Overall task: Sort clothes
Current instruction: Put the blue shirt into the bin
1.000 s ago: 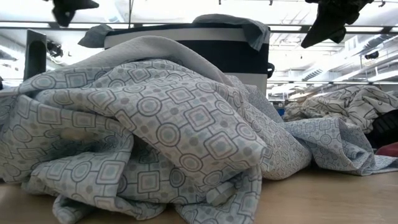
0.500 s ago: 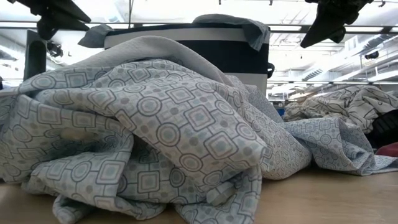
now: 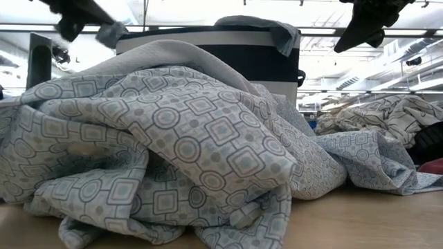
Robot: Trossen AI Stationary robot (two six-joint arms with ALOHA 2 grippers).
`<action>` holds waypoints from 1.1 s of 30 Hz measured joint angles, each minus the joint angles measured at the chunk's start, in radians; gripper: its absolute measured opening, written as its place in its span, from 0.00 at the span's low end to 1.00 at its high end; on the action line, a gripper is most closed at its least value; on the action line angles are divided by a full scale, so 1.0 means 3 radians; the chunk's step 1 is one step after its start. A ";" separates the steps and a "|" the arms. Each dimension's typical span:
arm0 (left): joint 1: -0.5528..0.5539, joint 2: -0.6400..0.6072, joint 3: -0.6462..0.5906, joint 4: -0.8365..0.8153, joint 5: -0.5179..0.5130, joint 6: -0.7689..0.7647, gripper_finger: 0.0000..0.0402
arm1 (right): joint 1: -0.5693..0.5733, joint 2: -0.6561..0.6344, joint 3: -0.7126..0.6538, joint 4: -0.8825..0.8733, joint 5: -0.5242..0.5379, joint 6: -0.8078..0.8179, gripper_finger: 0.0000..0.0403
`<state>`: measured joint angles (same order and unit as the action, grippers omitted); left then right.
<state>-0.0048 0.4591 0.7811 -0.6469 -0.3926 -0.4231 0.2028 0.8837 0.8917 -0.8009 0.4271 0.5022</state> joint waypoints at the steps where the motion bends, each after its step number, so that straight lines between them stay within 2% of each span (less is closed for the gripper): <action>1: 0.0000 0.0000 0.0000 0.0124 -0.0026 0.0063 0.03 | 0.0000 -0.0001 0.0000 0.0000 0.0000 0.0000 0.01; 7: 0.0014 0.0152 0.0000 0.0917 -0.0155 0.0516 0.01 | 0.0000 -0.0001 0.0000 0.0000 0.0010 -0.0001 0.01; 13: 0.0197 0.0581 0.0000 0.1822 -0.0153 0.0937 0.00 | 0.0000 0.0000 0.0000 0.0052 0.0011 -0.0060 0.01; 21: 0.0656 0.1329 0.0000 0.2911 0.0216 0.1116 0.00 | 0.0000 -0.0001 0.0000 0.0224 0.0011 -0.0192 0.01; 26: 0.0841 0.1873 0.0001 0.3196 0.0285 0.0900 0.00 | 0.0000 -0.0001 0.0000 0.0229 0.0010 -0.0195 0.01; 33: 0.0967 0.2482 0.0000 0.3289 0.0688 0.0669 0.07 | 0.0000 0.0000 0.0000 0.0228 0.0010 -0.0135 0.01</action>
<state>0.2854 1.2038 0.7811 0.3397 -0.1861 -0.2225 0.2028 0.8837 0.8917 -0.7326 0.4301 0.4618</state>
